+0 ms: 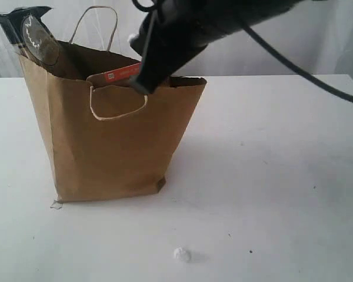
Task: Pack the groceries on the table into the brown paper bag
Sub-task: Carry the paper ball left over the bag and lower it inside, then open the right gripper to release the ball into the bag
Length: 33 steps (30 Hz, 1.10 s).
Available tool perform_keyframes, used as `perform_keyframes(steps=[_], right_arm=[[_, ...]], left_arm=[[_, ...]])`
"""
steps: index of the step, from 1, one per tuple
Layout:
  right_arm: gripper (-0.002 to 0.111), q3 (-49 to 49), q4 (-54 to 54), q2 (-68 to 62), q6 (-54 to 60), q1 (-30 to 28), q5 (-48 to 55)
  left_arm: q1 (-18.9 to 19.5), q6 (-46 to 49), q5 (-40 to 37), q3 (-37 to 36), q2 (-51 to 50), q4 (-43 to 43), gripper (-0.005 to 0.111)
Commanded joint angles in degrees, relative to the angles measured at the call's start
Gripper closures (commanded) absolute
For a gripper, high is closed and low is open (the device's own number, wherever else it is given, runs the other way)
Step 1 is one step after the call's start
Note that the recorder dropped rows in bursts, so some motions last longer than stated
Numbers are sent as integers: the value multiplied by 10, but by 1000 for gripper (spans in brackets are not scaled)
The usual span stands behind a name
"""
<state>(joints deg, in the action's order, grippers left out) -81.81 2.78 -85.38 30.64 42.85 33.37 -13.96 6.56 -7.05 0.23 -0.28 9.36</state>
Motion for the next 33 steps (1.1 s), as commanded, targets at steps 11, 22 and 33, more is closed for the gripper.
perform_keyframes(steps=[11,22,33], right_arm=[[108,-166,-3,-149,-11,18,25],[108,-203,1,-197,-11,24,33],[53,-204,1,-197,-28,24,24]], left_arm=[[3,-2,-1,-2,3,4,107],[3,-2,-1,-2,3,4,107],[3,-2,-1,-2,3,4,107]])
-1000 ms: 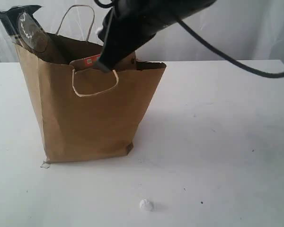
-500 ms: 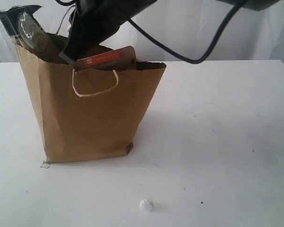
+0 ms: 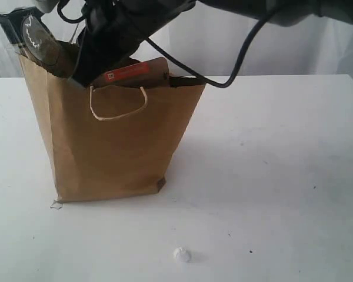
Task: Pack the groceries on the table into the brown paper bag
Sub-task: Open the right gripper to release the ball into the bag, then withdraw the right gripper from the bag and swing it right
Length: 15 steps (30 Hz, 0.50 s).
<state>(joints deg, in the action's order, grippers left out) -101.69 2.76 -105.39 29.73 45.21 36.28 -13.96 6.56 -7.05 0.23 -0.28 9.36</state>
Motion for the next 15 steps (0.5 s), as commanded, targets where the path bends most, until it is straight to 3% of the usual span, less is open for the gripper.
perform_keyframes(steps=[1,9,15], right_arm=[[50,-6,1,4,-24,1,-5],[50,-6,-5,39,-46,1,1],[52,15,-80,91,-111,1,33]], left_arm=[[3,-2,-1,-2,3,4,107],[3,-2,-1,-2,3,4,107],[3,-2,-1,-2,3,4,107]])
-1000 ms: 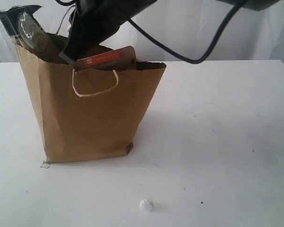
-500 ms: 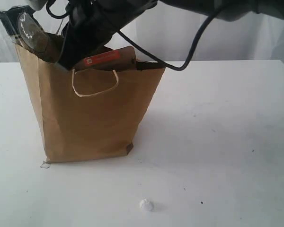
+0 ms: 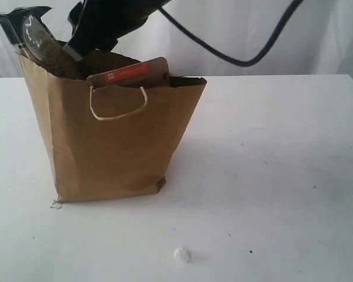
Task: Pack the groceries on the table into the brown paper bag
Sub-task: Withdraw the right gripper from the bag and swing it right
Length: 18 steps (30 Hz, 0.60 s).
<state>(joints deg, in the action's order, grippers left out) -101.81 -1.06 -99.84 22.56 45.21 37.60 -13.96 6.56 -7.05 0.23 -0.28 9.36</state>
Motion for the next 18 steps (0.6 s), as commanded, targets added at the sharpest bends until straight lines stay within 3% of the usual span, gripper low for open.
perform_keyframes(steps=[1,6,18], right_arm=[[52,24,-43,47,-49,1,21],[55,75,-61,106,-107,1,21],[55,241,-215,278,-306,1,12]], left_arm=[[3,-2,-1,-2,3,4,107],[3,-2,-1,-2,3,4,107],[3,-2,-1,-2,3,4,107]])
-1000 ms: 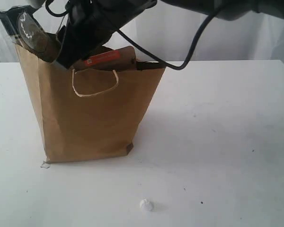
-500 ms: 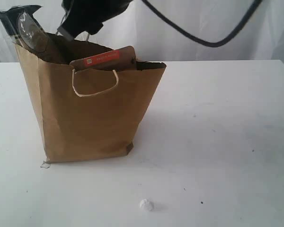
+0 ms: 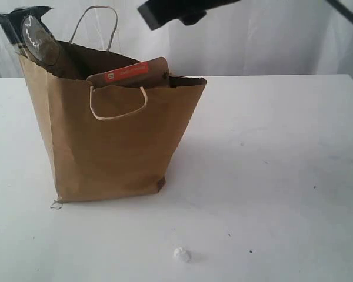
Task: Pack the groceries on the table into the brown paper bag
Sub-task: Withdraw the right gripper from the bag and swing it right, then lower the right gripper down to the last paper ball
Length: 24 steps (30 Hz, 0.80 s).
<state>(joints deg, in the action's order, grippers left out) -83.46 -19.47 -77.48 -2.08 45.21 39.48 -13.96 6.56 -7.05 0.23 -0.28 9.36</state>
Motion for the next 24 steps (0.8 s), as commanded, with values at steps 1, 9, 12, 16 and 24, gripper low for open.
perform_keyframes(steps=[1,9,12,16,24], right_arm=[[55,74,-36,67,-69,1,-11],[55,265,-114,223,-231,1,-22],[55,344,-117,292,-291,1,-12],[55,423,-110,355,-329,1,26],[55,501,81,305,-166,1,-3]], left_arm=[[3,-2,-1,-2,3,4,107],[3,-2,-1,-2,3,4,107],[3,-2,-1,-2,3,4,107],[3,-2,-1,-2,3,4,107],[3,-2,-1,-2,3,4,107]])
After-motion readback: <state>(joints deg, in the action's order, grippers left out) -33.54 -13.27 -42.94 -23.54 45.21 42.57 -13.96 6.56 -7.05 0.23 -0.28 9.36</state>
